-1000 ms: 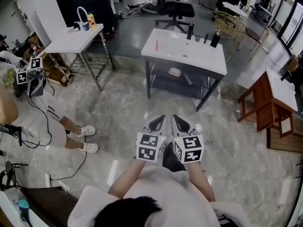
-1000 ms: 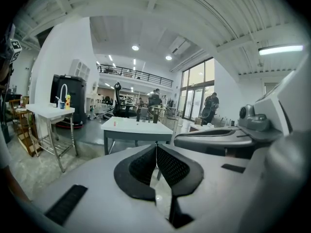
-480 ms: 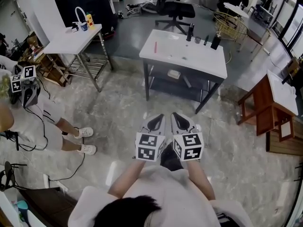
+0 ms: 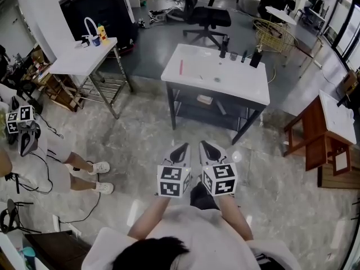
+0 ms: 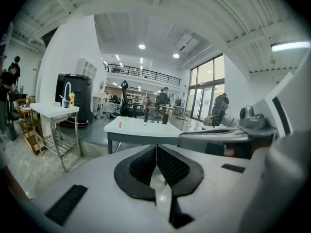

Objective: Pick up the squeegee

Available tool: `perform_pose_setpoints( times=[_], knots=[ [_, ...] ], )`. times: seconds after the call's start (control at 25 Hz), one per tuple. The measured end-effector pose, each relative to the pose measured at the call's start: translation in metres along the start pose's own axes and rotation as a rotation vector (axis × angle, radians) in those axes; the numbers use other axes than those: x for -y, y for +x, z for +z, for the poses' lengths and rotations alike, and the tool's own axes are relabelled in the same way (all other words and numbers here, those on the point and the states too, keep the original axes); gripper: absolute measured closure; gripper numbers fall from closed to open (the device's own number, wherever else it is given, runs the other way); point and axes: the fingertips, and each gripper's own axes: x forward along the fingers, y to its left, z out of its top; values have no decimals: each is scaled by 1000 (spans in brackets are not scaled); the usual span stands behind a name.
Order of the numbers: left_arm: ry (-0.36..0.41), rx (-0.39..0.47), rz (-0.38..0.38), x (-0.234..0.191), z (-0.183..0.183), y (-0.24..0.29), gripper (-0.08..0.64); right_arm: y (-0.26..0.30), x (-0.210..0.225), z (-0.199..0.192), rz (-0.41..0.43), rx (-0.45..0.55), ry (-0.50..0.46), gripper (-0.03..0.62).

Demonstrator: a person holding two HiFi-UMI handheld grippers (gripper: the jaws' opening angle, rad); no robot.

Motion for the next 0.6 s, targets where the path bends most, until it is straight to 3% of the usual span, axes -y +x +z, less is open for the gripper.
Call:
perform_pose_setpoints(
  times=[0.6],
  knots=[
    [-31,-33,36,-16,33,100,534,71,77,24,54,-46,-11,565]
  ],
)
